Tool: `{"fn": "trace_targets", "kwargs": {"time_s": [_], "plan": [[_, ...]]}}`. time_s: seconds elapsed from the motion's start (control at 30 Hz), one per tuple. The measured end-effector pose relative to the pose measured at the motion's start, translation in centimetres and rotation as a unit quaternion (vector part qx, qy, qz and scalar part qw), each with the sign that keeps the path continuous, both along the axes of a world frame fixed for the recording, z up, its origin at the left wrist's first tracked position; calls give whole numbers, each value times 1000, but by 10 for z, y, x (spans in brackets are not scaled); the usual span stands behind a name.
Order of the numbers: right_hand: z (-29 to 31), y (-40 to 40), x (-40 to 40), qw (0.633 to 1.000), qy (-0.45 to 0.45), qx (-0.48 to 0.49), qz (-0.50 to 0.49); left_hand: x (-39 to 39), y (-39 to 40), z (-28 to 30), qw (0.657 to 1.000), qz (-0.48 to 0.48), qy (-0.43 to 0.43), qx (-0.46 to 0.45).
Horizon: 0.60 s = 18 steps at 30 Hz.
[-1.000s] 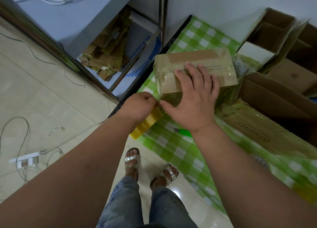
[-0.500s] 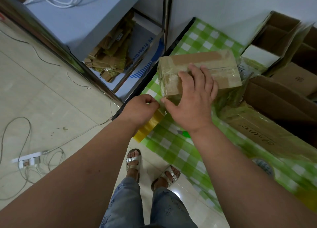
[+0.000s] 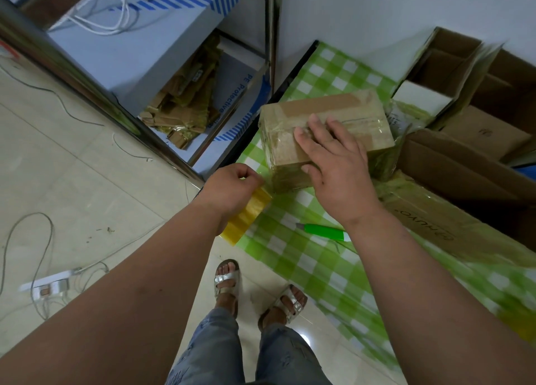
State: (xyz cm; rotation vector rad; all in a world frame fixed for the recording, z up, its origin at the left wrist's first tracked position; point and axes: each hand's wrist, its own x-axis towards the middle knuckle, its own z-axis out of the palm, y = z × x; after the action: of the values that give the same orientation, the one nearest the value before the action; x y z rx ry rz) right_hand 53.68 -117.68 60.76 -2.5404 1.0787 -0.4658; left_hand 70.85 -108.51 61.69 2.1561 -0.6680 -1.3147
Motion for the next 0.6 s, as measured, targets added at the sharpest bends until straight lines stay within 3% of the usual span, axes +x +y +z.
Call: {"fn": "trace_targets", "kwargs": {"time_s": [0.17, 0.33, 0.4, 0.5, 0.6], "plan": [[7, 4, -3, 999, -36, 21, 1, 4, 6, 12, 999, 48, 17, -10], [8, 33, -2, 982, -87, -41, -160, 4, 17, 24, 994, 84, 68, -34], [8, 47, 1, 961, -160, 93, -204, 0, 21, 27, 989, 98, 101, -39], [11, 66, 4, 881, -208, 363, -220, -10, 24, 32, 987, 87, 128, -44], [9, 78, 2, 837, -217, 452, -218, -22, 28, 35, 987, 60, 141, -56]]}}
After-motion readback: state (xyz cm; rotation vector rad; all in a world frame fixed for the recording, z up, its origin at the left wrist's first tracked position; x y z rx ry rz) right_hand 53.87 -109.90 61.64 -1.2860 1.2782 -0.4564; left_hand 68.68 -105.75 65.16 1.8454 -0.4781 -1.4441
